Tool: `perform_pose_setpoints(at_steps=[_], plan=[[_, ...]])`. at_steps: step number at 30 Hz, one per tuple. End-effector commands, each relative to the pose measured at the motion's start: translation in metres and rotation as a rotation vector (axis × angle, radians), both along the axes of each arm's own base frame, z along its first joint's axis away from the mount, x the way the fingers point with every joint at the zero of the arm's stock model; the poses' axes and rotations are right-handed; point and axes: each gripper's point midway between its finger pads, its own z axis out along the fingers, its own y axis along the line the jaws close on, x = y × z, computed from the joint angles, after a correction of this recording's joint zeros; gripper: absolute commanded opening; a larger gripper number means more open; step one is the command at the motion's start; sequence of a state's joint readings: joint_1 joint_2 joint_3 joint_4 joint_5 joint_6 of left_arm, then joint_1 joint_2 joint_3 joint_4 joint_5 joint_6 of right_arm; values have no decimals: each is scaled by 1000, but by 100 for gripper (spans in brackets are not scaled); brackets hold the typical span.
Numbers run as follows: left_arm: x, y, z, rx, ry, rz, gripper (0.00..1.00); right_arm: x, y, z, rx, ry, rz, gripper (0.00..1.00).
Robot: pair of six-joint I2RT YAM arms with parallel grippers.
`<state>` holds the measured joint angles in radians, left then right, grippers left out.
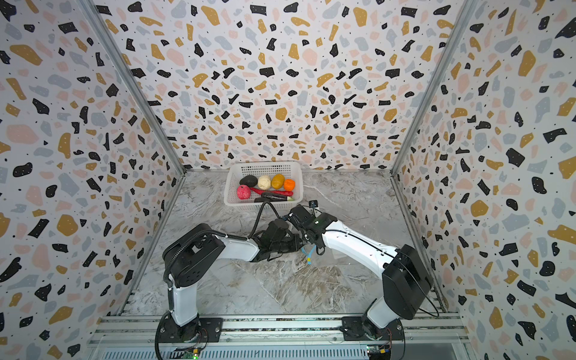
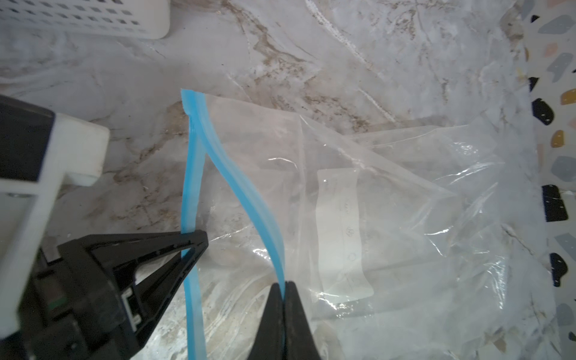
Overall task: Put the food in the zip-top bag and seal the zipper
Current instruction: 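Move the left gripper into the white basket while the right gripper holds the zipper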
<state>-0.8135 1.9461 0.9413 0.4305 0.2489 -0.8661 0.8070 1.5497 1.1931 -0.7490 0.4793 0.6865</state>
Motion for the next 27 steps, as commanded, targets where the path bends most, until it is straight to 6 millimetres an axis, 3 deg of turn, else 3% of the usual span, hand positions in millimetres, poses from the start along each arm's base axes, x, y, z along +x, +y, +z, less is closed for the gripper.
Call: perform_pose_setpoints(at_steps=[1,8,11,15,18,21,24,27], plan=[[11,5,28,24,-86,6,20,2,9,0,38,1,23,0],[33,23,86,92,-207,41,47,9,16,-3,30,4,29,0],[60,43,110,179,-278,88,51,11,19,-1,39,-1,36,0],[120,81,136,318,-365,193,64,14,23,2,51,-8,43,0],[162,104,131,420,-362,227,71,16,26,5,59,-12,49,0],[198,114,118,492,-337,229,74,18,28,10,69,-22,56,0],[224,119,105,551,-310,229,75,20,31,12,82,-27,62,0],[237,124,89,604,-273,216,75,21,33,12,85,-24,64,0]])
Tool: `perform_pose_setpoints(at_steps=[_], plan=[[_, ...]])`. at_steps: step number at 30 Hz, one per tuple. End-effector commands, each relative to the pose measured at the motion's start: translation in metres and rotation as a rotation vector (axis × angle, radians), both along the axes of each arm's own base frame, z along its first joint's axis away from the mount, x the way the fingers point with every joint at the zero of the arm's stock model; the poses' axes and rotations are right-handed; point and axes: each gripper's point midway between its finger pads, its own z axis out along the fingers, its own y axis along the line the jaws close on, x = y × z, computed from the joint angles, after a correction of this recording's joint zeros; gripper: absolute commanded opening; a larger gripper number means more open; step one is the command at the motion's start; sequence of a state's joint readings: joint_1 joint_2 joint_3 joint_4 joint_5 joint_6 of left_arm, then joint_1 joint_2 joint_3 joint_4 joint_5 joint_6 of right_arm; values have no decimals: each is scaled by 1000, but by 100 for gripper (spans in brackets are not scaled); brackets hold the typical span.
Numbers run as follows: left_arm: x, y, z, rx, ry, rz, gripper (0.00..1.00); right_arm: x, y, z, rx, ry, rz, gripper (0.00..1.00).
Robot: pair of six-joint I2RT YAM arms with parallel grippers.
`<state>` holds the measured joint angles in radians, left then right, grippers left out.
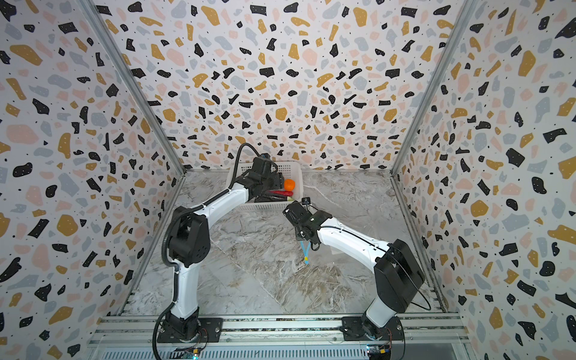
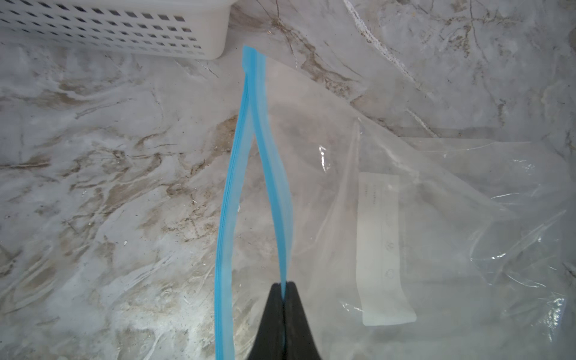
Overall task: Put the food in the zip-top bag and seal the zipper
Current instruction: 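Move the left gripper into the white basket while the right gripper holds the zipper, then lower the left gripper onto the cream pear and close on it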
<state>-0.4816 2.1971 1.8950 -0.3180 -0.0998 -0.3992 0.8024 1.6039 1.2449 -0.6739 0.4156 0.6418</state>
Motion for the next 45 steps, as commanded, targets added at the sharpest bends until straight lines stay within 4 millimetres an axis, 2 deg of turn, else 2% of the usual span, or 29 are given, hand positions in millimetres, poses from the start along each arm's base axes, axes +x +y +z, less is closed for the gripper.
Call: perform_pose_setpoints(at_steps=[1,7,17,25,31,34,36,39,42,45], plan=[[-9,10,-31,142,114,-29,75,5,5,10,18,-16,7,0],[-25,19,-36,148,126,-33,76,6,6,7,21,-12,10,0],[-64,45,-45,150,146,-10,76,5,6,4,24,-6,11,0],[-94,55,-54,80,173,15,75,3,7,4,26,-10,11,0],[-112,53,-53,-17,188,26,75,3,8,4,27,-11,15,0],[-112,65,-48,26,165,57,75,3,10,5,32,-17,18,0],[-105,87,-45,99,160,104,75,3,12,6,35,-20,24,0],[-93,116,-39,121,160,168,75,3,15,3,39,-17,30,0],[-98,123,-37,115,157,185,75,3,15,0,35,-15,32,0],[-106,121,-42,84,160,180,75,4,17,1,40,-20,35,0]])
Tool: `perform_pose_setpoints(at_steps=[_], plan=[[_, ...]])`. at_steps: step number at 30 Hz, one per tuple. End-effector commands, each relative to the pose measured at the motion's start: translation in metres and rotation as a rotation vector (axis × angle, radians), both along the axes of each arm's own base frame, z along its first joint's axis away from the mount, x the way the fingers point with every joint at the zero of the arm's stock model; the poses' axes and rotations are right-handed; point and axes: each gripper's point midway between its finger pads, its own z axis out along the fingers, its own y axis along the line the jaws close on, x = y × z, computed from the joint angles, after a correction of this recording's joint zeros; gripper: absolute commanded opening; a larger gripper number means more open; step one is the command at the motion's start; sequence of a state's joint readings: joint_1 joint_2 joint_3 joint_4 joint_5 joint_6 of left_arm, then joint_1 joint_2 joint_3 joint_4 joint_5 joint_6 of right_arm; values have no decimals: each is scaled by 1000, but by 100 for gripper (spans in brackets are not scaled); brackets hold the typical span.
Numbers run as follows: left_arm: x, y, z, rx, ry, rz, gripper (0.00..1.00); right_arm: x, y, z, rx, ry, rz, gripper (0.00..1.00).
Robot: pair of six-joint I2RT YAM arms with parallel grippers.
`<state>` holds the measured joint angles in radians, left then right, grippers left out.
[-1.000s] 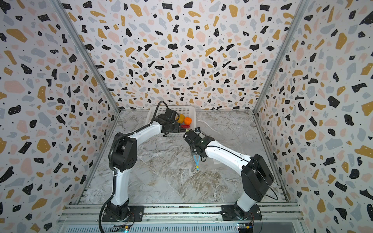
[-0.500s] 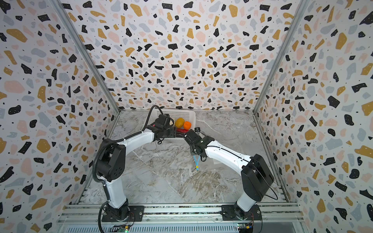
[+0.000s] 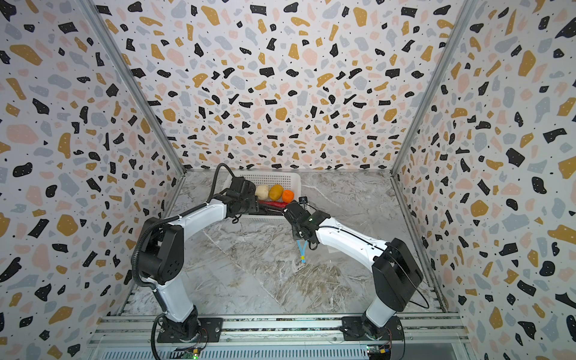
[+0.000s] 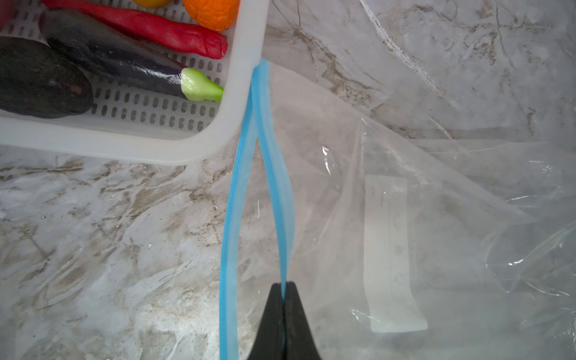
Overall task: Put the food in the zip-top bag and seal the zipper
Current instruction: 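Lower the left gripper onto the cream pear and close on it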
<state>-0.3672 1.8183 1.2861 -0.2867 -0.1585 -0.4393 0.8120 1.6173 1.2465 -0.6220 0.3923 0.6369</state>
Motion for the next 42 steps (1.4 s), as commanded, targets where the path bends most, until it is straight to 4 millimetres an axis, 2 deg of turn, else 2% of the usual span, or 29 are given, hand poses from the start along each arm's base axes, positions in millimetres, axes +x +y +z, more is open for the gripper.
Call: perform_pose_setpoints(at_steps=[1,4,9,12,16,25,33,37,42], plan=[[-9,-4,6,-14,-17,-7,75,1,4,2,5,-12,13,0],[7,-11,14,-14,-43,-18,75,2,6,0,11,-9,19,0],[57,-31,44,-27,-127,-25,74,5,13,-4,18,-6,33,0],[81,-42,48,-21,-141,-22,72,7,16,-6,11,0,40,0],[100,-54,35,-4,-113,-28,70,9,14,-8,2,6,36,0],[110,-55,-1,71,-46,-24,66,10,10,-13,9,13,30,0],[111,-53,-21,108,-6,-29,67,10,9,-17,9,17,31,0],[113,-53,-30,122,17,-37,71,9,8,-19,8,20,30,0],[112,-54,-35,126,42,-53,87,9,7,-19,9,19,33,0]])
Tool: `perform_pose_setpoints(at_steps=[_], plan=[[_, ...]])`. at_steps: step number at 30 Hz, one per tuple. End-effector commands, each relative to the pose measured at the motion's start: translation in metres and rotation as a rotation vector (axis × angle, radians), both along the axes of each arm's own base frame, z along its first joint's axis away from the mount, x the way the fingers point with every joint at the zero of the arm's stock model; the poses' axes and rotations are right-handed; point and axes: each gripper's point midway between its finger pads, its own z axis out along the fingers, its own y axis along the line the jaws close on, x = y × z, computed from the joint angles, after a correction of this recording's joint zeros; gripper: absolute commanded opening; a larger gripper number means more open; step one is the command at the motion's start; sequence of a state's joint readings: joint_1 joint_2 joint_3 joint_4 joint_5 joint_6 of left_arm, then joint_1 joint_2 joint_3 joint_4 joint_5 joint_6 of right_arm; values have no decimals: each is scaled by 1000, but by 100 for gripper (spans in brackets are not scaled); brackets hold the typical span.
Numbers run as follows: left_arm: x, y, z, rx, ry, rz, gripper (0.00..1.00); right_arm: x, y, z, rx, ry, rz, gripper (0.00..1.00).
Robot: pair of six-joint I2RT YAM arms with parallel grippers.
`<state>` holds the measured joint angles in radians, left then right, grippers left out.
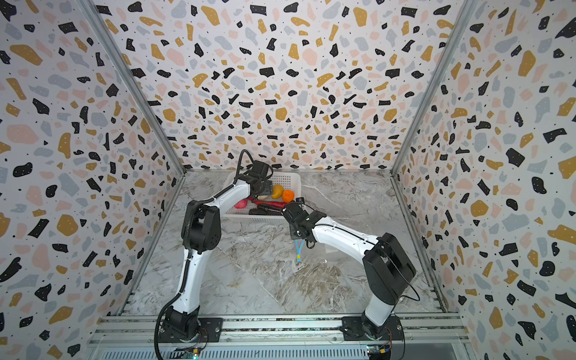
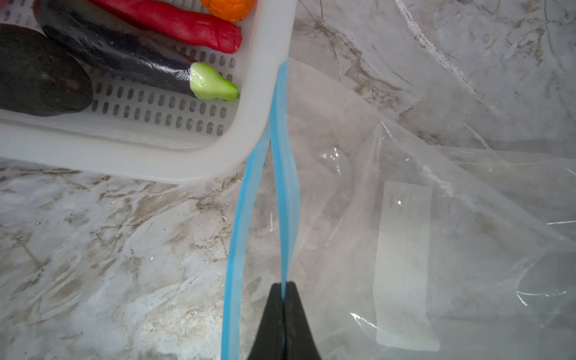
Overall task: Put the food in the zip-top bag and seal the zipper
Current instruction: 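Lower the left gripper onto the cream pear and close on it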
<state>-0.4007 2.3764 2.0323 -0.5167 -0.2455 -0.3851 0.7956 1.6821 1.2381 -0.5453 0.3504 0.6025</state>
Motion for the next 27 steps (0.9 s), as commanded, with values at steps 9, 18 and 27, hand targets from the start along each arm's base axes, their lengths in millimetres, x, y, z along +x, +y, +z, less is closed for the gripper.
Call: perform_pose_setpoints(at_steps=[9,18,27], plan=[[-4,-13,-3,-76,45,-49,99,0,-1,3,5,-3,8,0],[6,-17,-11,-124,36,-36,80,-2,2,2,21,2,13,0],[12,-21,-2,-150,-24,-31,70,-5,6,-1,27,7,23,0]])
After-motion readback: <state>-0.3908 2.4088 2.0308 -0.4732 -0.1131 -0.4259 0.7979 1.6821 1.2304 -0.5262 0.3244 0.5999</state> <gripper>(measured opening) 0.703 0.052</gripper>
